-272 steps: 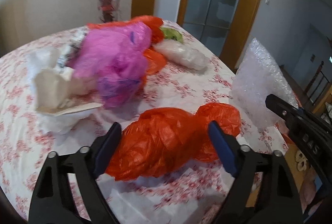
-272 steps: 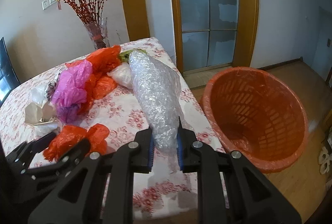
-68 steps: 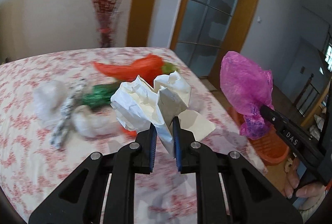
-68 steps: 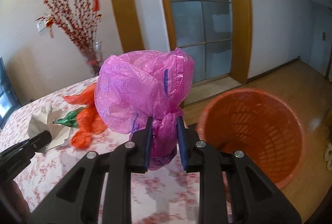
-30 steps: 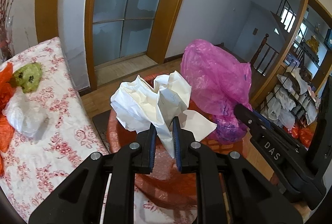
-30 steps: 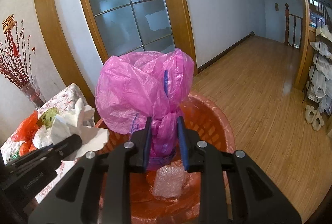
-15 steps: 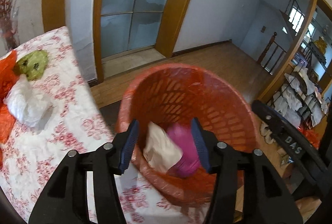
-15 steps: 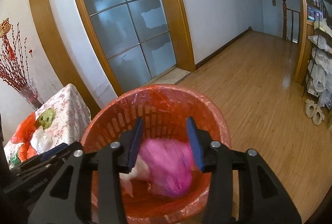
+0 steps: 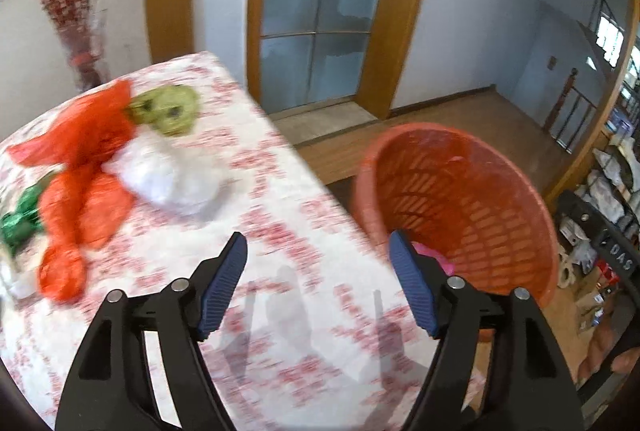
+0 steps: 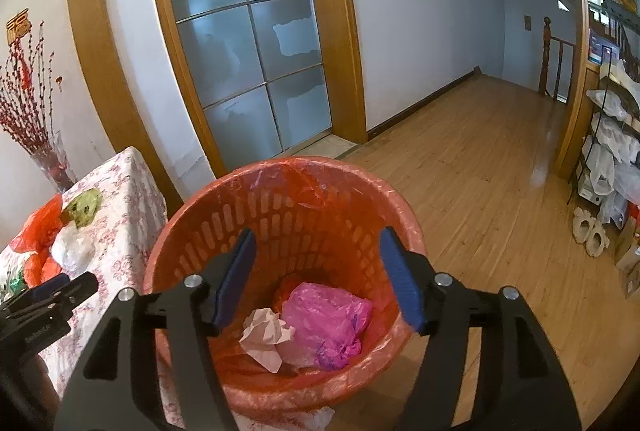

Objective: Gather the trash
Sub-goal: 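Move both tools back over the remaining bags on the table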

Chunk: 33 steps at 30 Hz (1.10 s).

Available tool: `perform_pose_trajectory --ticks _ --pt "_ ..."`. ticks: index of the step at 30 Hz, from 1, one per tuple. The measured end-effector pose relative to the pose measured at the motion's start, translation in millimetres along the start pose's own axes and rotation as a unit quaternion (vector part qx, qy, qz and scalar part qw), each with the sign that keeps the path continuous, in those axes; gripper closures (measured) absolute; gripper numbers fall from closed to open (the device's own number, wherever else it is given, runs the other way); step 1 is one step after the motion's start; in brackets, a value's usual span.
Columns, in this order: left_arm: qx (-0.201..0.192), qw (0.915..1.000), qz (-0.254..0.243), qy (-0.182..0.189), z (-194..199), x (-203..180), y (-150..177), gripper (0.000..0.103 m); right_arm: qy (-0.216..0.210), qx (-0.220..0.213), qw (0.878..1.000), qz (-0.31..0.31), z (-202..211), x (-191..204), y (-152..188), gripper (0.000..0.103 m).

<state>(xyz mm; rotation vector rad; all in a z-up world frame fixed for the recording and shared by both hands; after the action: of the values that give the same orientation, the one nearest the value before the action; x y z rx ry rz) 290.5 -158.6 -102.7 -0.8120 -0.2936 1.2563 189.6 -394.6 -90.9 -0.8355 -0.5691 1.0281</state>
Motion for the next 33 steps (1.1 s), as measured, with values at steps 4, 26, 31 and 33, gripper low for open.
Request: perform_pose_trajectory --ticks 4,26,31,33 --pt "-0.007 0.9995 0.017 -0.026 12 30 2 0.024 -0.011 0.001 1.000 0.015 4 19 1 0.035" --pt "-0.065 0.9796 0.127 -0.142 95 216 11 0.022 -0.153 0.039 0.978 0.137 0 234 13 0.031" --pt "-0.071 0.9749 0.146 -0.152 105 243 12 0.022 -0.180 0.038 0.969 0.166 -11 287 8 0.031" --pt "-0.074 0.9739 0.151 -0.152 108 249 13 0.022 -0.188 0.044 0.966 0.171 -18 303 6 0.036"
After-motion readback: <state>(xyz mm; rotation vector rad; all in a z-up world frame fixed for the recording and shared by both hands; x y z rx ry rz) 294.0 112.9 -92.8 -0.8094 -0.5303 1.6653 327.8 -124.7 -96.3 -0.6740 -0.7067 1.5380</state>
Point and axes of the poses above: each gripper's, at about its wrist camera, not at the fingertips, and z roughly against the way its jaws point, x to its left, y to its underside, the point moved 10 cm from there along -z, roughly the way its jaws point, and after that the axes turned 9 degrees about z, right-handed, at the moved point
